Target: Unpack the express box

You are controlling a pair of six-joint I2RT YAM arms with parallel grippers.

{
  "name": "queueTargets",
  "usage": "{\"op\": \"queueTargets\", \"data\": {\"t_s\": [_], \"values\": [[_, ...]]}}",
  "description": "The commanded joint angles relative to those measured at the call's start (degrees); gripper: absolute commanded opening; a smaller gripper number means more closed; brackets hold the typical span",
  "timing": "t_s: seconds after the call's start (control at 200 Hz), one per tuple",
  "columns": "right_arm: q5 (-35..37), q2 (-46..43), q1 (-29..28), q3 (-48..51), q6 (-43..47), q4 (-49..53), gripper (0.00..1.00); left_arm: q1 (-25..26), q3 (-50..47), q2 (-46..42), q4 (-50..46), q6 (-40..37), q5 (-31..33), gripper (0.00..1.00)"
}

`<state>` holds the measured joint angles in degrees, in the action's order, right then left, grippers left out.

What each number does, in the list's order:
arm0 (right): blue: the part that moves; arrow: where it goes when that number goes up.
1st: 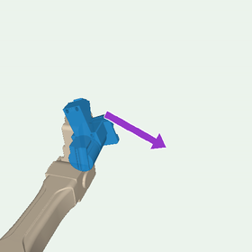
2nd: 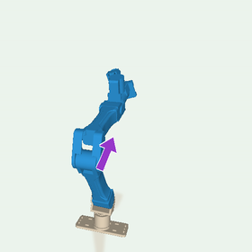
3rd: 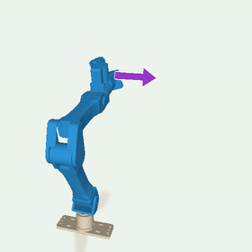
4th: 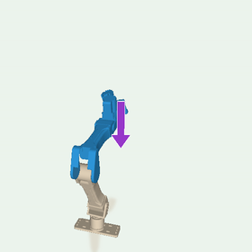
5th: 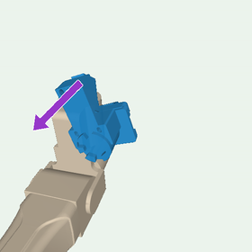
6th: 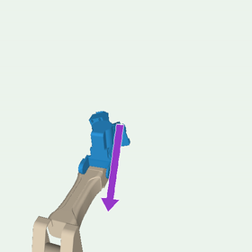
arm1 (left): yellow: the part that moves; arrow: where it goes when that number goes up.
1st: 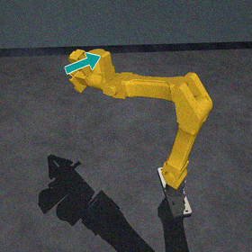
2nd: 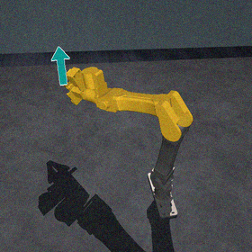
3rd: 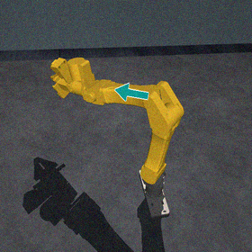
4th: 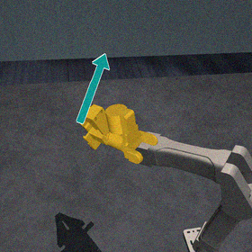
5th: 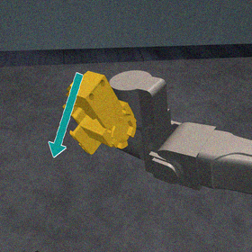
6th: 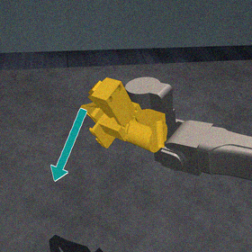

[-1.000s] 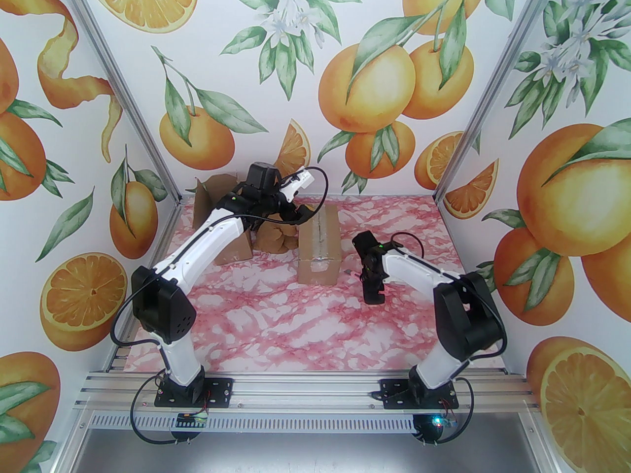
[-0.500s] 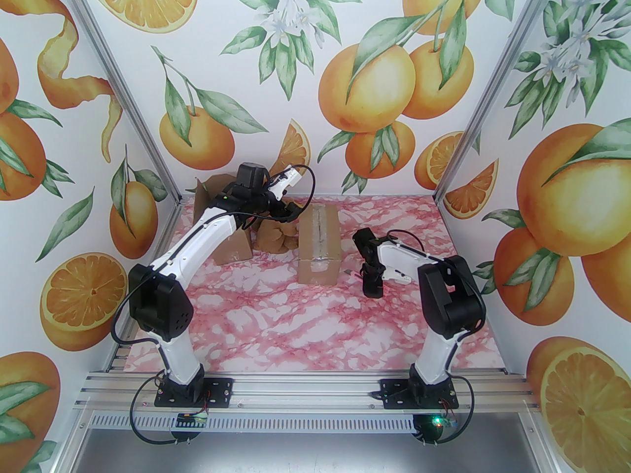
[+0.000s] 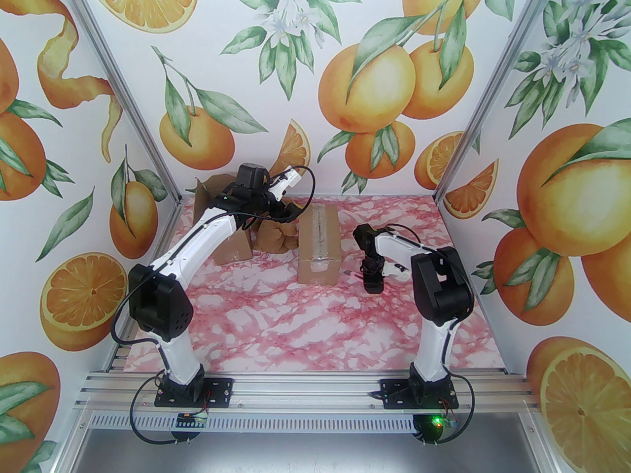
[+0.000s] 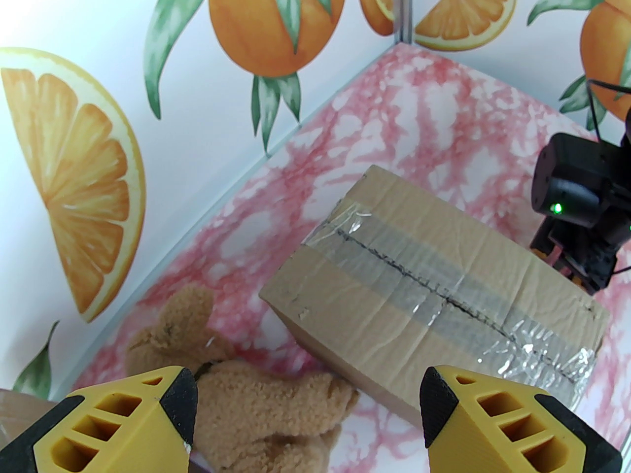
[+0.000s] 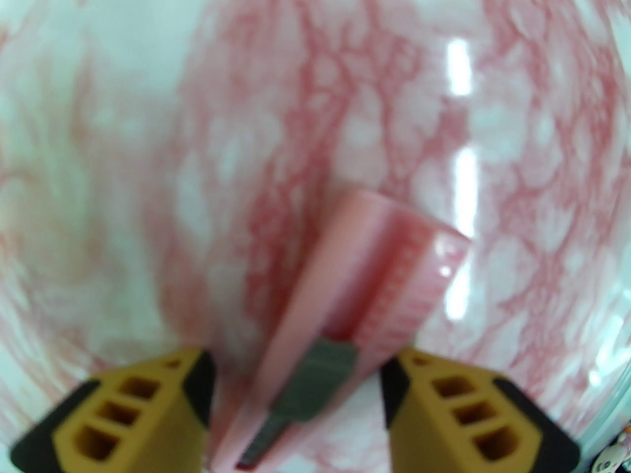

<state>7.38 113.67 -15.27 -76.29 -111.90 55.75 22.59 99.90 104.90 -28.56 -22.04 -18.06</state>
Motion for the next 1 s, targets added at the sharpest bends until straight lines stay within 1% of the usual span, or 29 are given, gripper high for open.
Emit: {"op": "queueTargets", "data": {"t_s": [0.0,0.24,0.34,0.41,0.766,0.871,0.996], "values": [[-1.12,4.85,1.55,1.61,3.49,-1.53,0.53,-0.70,-0.84,-1.20,0.17,-1.17,0.01,0.78],[-1.16,6.62,1.64,1.77,5.69,-1.08,0.41,-1.10,-0.40,-0.76,0.42,-0.68,-0.57,0.78],[-0.35,6.53,1.55,2.19,6.30,-1.29,0.33,-1.14,-0.08,-0.51,0.39,-0.48,-0.58,0.78],[0.67,5.84,1.48,2.78,6.28,-1.48,0.24,-1.13,0.40,-0.32,0.27,-0.15,-0.71,0.78],[3.40,3.44,1.13,4.12,10.14,-2.52,0.18,-0.85,3.61,1.36,-0.18,3.01,-1.80,0.77],[4.90,0.93,1.05,4.48,11.97,-2.56,0.18,-0.70,4.02,1.18,-0.26,4.41,-2.30,0.77],[7.74,-3.50,0.89,4.50,15.36,-2.22,0.18,0.03,5.71,1.49,-0.85,6.54,-4.97,0.77]]}}
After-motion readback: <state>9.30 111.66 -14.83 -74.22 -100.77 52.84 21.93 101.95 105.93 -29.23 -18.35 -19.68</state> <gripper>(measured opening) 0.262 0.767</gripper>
